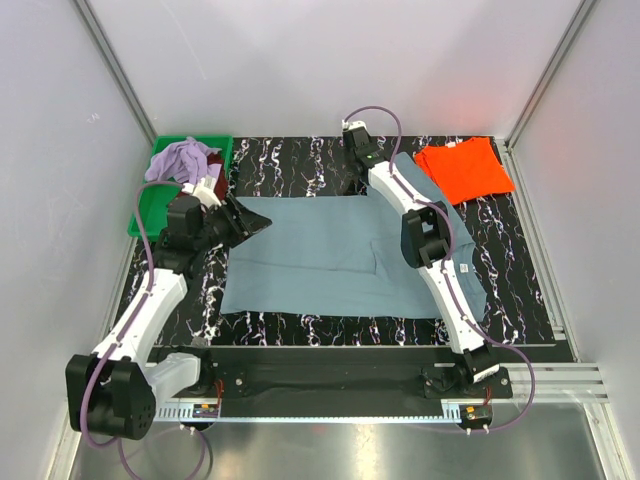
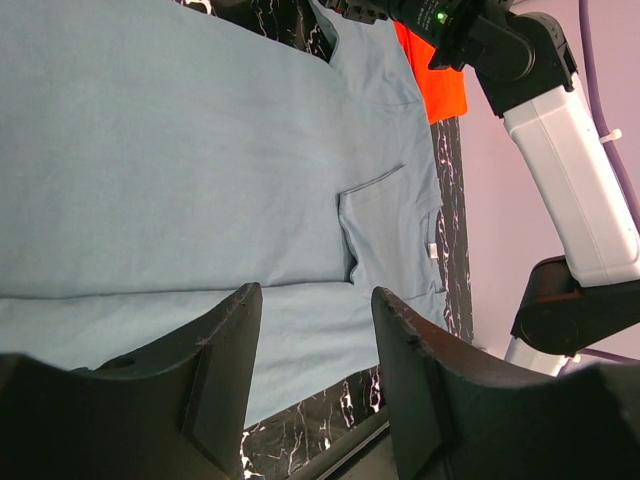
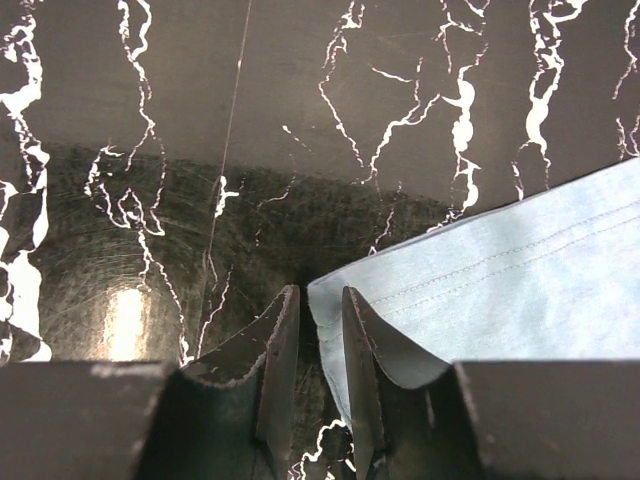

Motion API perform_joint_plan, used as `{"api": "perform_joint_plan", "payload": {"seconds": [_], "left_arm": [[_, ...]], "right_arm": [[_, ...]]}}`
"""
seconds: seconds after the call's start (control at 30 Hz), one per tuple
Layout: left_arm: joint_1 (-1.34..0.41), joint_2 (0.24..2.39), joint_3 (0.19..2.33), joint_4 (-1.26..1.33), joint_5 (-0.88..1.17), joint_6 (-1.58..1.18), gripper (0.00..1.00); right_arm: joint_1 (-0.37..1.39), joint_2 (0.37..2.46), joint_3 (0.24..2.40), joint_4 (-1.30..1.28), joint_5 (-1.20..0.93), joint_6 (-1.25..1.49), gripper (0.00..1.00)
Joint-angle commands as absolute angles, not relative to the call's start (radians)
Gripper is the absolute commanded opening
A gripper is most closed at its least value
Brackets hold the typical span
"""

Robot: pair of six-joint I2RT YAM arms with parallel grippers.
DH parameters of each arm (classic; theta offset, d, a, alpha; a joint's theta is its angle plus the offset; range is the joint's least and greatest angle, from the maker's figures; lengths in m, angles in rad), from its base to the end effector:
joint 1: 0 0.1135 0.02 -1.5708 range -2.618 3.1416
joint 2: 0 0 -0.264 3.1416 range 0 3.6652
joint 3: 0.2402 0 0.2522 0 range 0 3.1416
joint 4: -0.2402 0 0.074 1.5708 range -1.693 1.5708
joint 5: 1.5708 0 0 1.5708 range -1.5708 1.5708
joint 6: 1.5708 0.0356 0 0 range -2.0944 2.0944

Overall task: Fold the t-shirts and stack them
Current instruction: Fold the tshirt

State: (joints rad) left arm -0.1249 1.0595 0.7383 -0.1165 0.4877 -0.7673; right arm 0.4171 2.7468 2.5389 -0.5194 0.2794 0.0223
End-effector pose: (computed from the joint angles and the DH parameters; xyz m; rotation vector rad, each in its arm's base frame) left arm 0.2338 -0.0462 0.2786 -0.3458 2.0864 -1.0422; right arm 0.5494 0.2327 0.1512 -0.3036 2.2452 -0.0892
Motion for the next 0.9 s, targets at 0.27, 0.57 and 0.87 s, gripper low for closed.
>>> {"api": "perform_joint_plan", "payload": {"seconds": [0.27, 0.57, 0.87], "left_arm": [[-0.110, 1.057, 0.765, -0.054, 0.528, -0.778, 0.53], [-0.106, 1.078, 0.767, -0.040, 0.535, -0.784, 0.52], [-0.107, 1.051, 0.750, -0.028, 0.540, -0.821, 0.54]], "right_arm": [[0.420, 2.763, 2.588, -0.505, 0.316, -0.044, 0.26], [0.420, 2.760, 2.573, -0.471, 0.353, -0.066, 0.00], [0.420, 2.570, 2.399, -0.325, 0.537, -0.019, 0.00]]}}
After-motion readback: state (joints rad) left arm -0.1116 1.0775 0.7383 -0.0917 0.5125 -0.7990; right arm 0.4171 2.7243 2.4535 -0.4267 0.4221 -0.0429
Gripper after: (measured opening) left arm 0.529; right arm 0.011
